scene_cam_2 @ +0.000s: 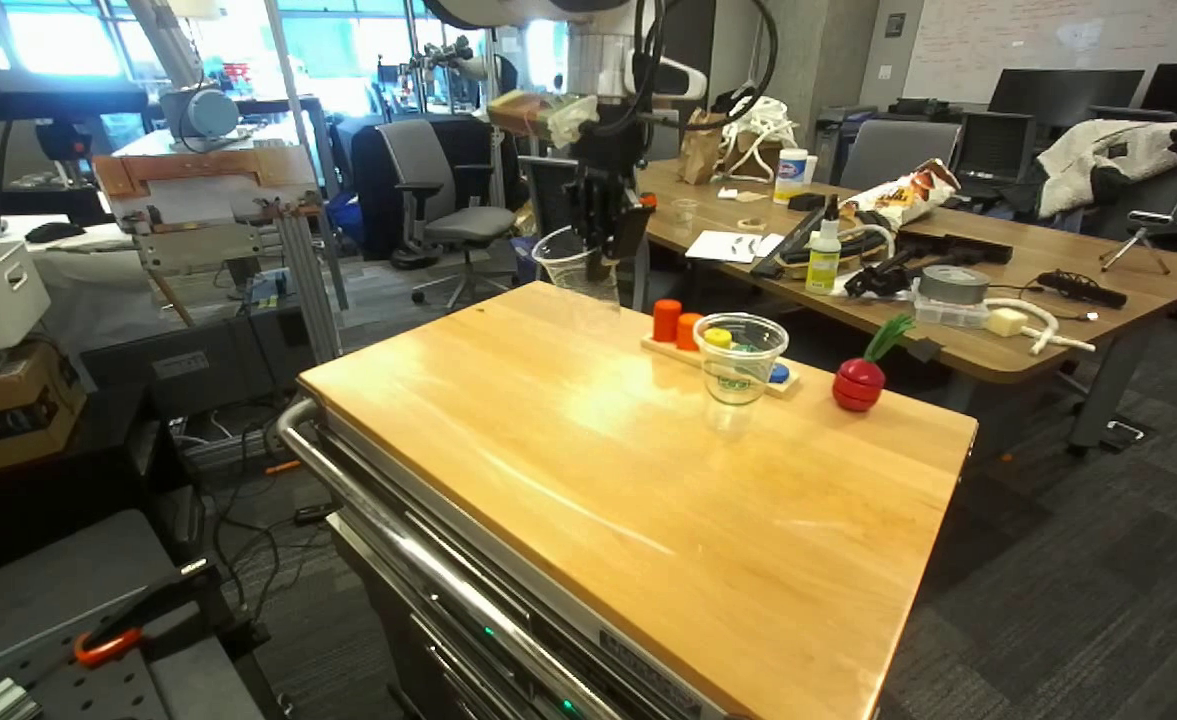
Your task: Pick up the two cups and stack them with the third cup
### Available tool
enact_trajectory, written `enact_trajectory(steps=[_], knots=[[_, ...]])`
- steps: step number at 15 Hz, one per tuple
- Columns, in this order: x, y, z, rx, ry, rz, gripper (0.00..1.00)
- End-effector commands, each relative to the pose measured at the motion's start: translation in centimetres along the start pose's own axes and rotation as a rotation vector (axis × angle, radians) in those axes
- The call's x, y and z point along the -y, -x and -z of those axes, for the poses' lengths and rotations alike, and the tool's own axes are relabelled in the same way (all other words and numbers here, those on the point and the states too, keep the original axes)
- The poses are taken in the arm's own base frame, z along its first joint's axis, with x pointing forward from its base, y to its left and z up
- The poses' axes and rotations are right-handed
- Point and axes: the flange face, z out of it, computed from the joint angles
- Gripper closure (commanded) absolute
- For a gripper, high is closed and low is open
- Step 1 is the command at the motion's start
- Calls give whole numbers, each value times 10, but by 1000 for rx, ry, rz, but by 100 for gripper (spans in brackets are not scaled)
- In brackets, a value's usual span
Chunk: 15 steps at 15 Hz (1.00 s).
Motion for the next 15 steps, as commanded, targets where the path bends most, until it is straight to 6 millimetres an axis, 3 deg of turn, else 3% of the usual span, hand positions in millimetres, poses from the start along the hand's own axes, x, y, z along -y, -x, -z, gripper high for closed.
enact_trajectory(steps=[1, 4, 7, 11, 15], knots=[[-31, -3, 67, 23, -11, -67, 98], [-63, -14, 107, 20, -3, -123, 98], [-89, -29, 123, 43, -18, -154, 98], [-112, -51, 119, 78, -21, -179, 98], [-123, -72, 95, 85, -4, -180, 98]])
